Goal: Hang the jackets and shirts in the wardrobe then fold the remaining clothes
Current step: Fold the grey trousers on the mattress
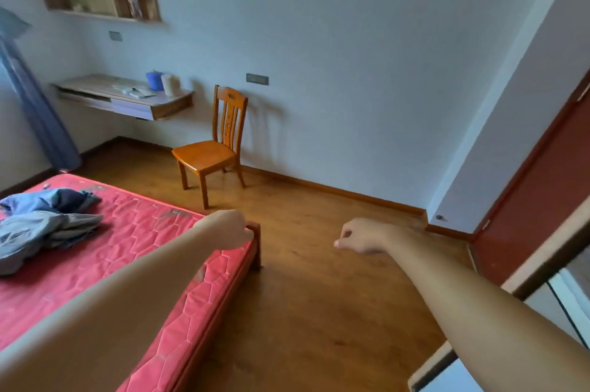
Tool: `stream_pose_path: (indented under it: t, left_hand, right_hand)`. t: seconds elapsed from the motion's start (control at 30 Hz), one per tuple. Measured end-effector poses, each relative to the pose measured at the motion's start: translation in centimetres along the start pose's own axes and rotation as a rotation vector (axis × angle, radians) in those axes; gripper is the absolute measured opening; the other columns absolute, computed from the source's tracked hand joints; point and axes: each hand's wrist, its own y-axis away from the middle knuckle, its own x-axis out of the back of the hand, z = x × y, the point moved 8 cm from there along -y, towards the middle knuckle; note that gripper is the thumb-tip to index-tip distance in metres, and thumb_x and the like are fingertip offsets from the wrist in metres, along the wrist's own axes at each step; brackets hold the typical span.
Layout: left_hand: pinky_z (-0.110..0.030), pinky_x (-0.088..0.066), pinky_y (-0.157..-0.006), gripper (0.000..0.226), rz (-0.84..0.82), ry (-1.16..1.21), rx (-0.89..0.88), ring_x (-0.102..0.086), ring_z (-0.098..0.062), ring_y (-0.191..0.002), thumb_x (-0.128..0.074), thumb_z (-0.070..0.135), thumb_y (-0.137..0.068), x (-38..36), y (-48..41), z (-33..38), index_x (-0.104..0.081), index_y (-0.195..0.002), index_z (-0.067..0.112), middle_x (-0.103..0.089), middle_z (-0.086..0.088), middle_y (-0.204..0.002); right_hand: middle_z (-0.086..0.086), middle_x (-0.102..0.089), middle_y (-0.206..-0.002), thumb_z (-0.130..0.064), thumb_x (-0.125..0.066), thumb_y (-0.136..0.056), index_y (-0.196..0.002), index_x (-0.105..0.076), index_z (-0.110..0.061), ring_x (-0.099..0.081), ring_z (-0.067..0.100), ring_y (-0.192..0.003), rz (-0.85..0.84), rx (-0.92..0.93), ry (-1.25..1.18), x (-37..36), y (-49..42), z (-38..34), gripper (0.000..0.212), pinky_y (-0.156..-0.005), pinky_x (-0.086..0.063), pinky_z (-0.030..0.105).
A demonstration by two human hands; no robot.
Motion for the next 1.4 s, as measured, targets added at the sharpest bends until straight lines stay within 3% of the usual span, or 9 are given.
stream_pose_path:
  t: [0.13,0.3,0.57,0.83,1.1,1.4]
  left_hand:
    - [-0.039,-0.056,-0.094,0.042,-0.006,0.004,0.060,-0.064,-0.022,-0.107,-0.055,0.041,-0.098,1.2,-6.6,-4.5,-0.065,-0.126,0.011,-0.066,-0.006,-0.122]
    - [-0.036,-0.058,-0.082,0.034,0.010,0.037,0.132,-0.066,-0.021,-0.092,-0.054,0.039,-0.092,4.3,-15.8,-10.4,-0.070,-0.108,0.014,-0.069,-0.002,-0.103]
    - [-0.037,-0.058,-0.085,0.034,0.012,0.054,0.211,-0.065,-0.017,-0.090,-0.055,0.041,-0.093,10.4,-28.7,-15.7,-0.070,-0.111,0.015,-0.068,0.001,-0.101]
    - [-0.033,-0.057,-0.083,0.037,0.015,0.056,0.197,-0.063,-0.015,-0.091,-0.056,0.046,-0.096,13.0,-42.3,-14.5,-0.070,-0.114,0.017,-0.067,0.002,-0.102]
    - [-0.032,-0.059,-0.082,0.028,0.038,0.158,0.244,-0.067,-0.012,-0.084,-0.059,0.042,-0.096,16.6,-57.6,-11.0,-0.070,-0.104,0.018,-0.070,0.002,-0.093]
    - [-0.029,-0.059,-0.080,0.020,0.066,0.236,0.358,-0.068,-0.014,-0.083,-0.061,0.037,-0.096,21.1,-70.1,-9.6,-0.069,-0.091,0.019,-0.070,-0.001,-0.090]
  right_hand:
    - [-0.001,-0.064,-0.126,-0.050,-0.054,-0.099,-0.127,-0.065,-0.021,-0.060,0.016,-0.108,-0.007,0.076,0.045,2.6,-9.1,-3.9,0.043,-0.097,-0.052,0.036]
    - [-0.002,-0.064,-0.123,-0.051,-0.053,-0.099,-0.125,-0.065,-0.021,-0.060,0.015,-0.105,-0.032,0.118,0.097,7.0,-19.6,-7.8,0.041,-0.092,-0.051,0.033]
    - [-0.002,-0.065,-0.120,-0.048,-0.054,-0.099,-0.120,-0.067,-0.021,-0.060,0.015,-0.104,-0.003,0.157,0.096,14.1,-32.8,-11.3,0.036,-0.088,-0.050,0.032]
    - [-0.003,-0.065,-0.118,-0.048,-0.056,-0.098,-0.118,-0.066,-0.023,-0.061,0.015,-0.103,0.008,0.154,0.092,19.1,-45.0,-8.3,0.035,-0.093,-0.052,0.034]
    - [-0.003,-0.063,-0.124,-0.052,-0.054,-0.097,-0.122,-0.064,-0.026,-0.059,0.016,-0.108,0.023,0.200,0.106,26.8,-59.6,-3.1,0.038,-0.095,-0.051,0.036]
    - [0.001,-0.060,-0.130,-0.049,-0.053,-0.099,-0.125,-0.061,-0.024,-0.056,0.017,-0.108,-0.026,0.316,0.117,35.1,-73.0,-2.7,0.037,-0.087,-0.046,0.030]
